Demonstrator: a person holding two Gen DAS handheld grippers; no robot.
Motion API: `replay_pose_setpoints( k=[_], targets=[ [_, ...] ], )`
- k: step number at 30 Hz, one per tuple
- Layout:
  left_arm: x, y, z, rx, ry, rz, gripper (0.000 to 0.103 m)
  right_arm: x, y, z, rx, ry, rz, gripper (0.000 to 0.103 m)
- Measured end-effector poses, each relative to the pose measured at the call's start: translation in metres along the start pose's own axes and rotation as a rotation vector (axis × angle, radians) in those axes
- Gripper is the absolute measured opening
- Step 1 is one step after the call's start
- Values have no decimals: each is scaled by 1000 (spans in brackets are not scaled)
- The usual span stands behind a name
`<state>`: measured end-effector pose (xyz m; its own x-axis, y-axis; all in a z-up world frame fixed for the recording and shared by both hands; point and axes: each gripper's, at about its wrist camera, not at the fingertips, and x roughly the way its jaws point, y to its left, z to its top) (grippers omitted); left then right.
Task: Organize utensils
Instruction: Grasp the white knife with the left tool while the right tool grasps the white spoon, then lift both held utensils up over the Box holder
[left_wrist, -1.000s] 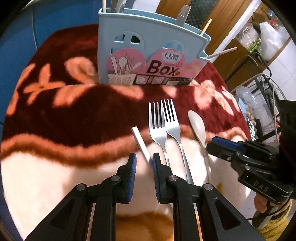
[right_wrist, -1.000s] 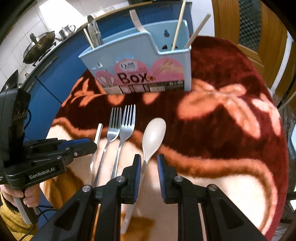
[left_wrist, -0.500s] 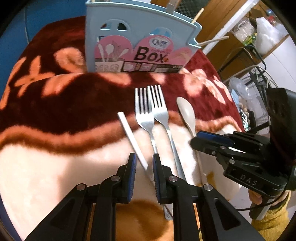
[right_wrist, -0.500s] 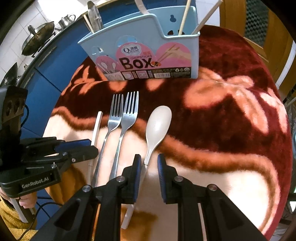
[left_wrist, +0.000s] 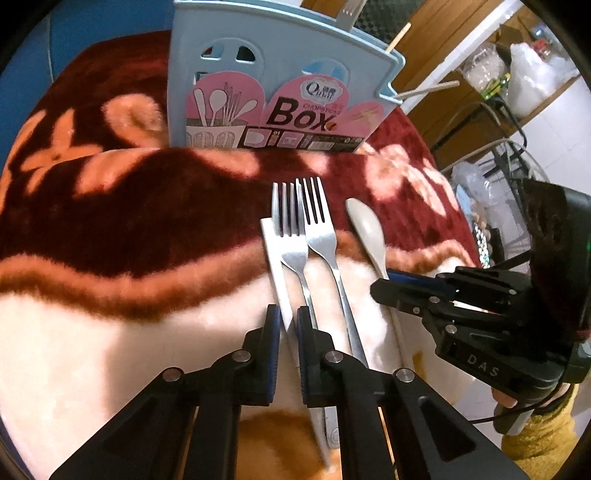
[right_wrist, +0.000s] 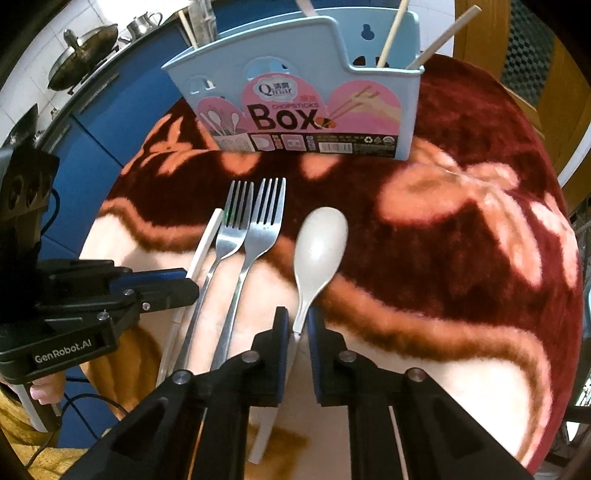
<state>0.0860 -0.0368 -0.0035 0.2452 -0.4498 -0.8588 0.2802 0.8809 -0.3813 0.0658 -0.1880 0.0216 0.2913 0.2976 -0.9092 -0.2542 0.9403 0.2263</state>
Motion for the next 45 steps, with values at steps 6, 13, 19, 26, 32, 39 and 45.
replay_pose_setpoints(
  k=[6,13,19,26,32,39,45],
  targets=[
    [-20,-3,-6,11,-113,-29,6,-8,-13,-6,63,-71,71,7],
    [-54,-14,-5,81,-315,2,6,-34,-17,-12,93,-256,130,7],
    [-77,-17,2,112,-480,38,6,-63,-12,-12,74,-454,122,7],
    [-99,-21,14,132,-673,83,6,-87,1,0,25,-659,82,7],
    [-117,-25,32,146,-815,104,6,-95,3,14,7,-775,59,7],
    [-133,-27,50,173,-939,113,6,-97,2,37,0,-857,23,7],
    [-134,-29,67,188,-1014,142,6,-97,-5,57,11,-902,-1,8]
  ],
)
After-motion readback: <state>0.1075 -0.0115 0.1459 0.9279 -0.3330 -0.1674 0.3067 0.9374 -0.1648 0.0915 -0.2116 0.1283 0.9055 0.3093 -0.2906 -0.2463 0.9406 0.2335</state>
